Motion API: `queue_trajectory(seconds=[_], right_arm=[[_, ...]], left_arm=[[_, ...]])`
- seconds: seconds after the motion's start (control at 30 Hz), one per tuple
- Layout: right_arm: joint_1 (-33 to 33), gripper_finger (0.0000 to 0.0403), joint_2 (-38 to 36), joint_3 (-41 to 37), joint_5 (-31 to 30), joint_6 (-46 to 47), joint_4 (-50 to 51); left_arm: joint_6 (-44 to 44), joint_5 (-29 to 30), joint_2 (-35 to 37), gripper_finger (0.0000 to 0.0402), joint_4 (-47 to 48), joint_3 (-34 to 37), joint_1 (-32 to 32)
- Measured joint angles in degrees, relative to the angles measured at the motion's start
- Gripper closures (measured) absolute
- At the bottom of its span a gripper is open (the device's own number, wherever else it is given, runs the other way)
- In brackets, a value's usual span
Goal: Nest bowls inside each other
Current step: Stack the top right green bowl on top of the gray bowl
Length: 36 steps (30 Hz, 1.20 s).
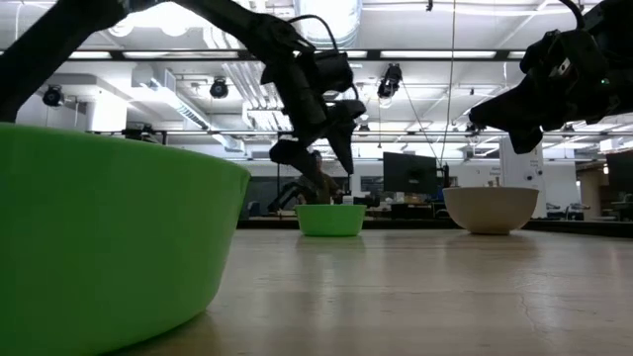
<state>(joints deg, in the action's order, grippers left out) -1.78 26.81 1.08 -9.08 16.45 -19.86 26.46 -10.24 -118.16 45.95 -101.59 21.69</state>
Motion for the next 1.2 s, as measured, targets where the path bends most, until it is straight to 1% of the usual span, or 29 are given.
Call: queue_trajectory(seconds=[0.2,0.33,0.7,0.77,0.87,1.0,1.2], right_arm=[[0.0,0.0349,0.0,0.0,0.0,0.0,0.0],[0.0,0.0349,0.0,0.0,0.0,0.0,0.0],[0.0,0.0349,0.0,0.0,0.0,0.0,0.0],[0.0,0.0349,0.0,0.0,0.0,0.0,0.0],[0.0,0.0349,0.0,0.0,0.0,0.0,0.0],[0.0,0.0349,0.0,0.0,0.0,0.0,0.0],[0.0,0.0349,0.0,0.0,0.0,0.0,0.0]], left_arm=[[-1.1,-0.1,-4.6,0.0092,3.1,-7.8,-1.0],[-1.8,0.0,-6.1,0.009,3.7,-11.0,-1.5],[-1.5,0.5,-6.5,0.0088,4.7,-10.7,-1.7],[-1.5,1.7,-6.5,0.0088,6.1,-10.7,-1.7],[-1.3,3.6,-6.5,0.0087,10.8,-10.6,-1.6],[-1.6,3.8,-6.4,0.0087,14.3,-10.6,-1.0],[-3.5,5.5,-4.5,0.0087,13.0,-10.6,-0.9]])
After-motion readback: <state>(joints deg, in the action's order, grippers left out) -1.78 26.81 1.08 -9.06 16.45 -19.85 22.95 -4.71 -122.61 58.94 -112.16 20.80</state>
